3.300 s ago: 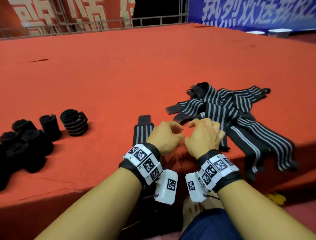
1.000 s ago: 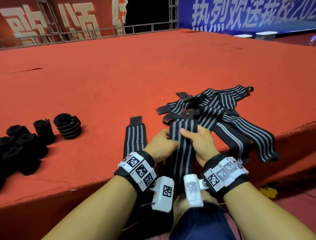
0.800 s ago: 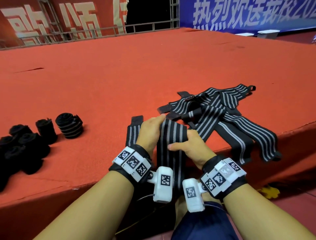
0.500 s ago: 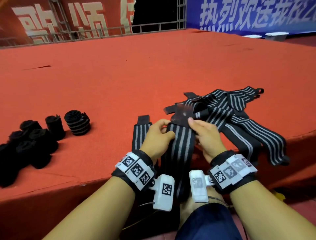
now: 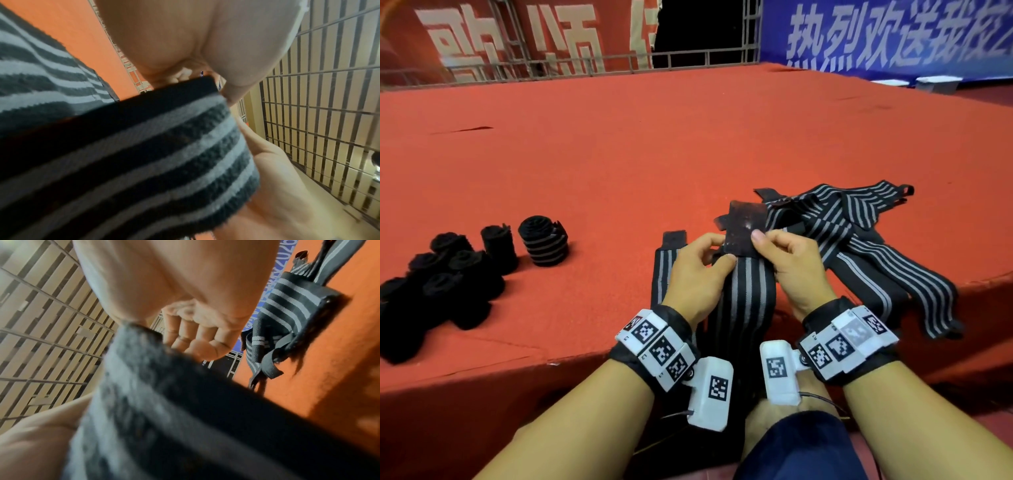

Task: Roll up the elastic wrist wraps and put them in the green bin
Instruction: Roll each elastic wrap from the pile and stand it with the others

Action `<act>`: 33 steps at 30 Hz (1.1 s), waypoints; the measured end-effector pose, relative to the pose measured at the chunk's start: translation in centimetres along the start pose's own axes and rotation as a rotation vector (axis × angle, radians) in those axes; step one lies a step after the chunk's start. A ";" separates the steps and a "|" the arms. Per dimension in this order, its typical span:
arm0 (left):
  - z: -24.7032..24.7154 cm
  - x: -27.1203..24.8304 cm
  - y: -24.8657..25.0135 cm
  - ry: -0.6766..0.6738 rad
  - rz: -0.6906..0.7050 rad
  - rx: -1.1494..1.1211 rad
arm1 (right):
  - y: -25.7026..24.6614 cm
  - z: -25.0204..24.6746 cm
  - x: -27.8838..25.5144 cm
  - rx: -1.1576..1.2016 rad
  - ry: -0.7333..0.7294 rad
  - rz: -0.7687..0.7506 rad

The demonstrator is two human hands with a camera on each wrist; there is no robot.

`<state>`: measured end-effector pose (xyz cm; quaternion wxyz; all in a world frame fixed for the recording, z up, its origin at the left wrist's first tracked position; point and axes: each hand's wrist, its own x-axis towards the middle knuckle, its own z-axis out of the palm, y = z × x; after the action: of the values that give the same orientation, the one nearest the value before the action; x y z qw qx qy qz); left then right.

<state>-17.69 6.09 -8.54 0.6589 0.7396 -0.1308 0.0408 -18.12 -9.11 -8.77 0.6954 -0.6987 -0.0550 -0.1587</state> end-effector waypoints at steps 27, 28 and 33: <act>-8.0 2.3 -2.4 0.114 -0.227 -0.127 | 2.3 9.3 6.6 -0.155 -0.154 0.190; -8.3 2.6 -3.0 0.112 -0.238 -0.096 | 2.8 9.4 6.9 -0.191 -0.177 0.218; -9.6 4.7 -6.1 0.081 -0.318 0.021 | 6.8 9.9 8.8 -0.370 -0.232 0.246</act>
<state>-10.58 15.45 -12.12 0.6539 0.7557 0.0151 -0.0330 -6.35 -0.72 -12.43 0.5587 -0.8291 -0.0192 0.0009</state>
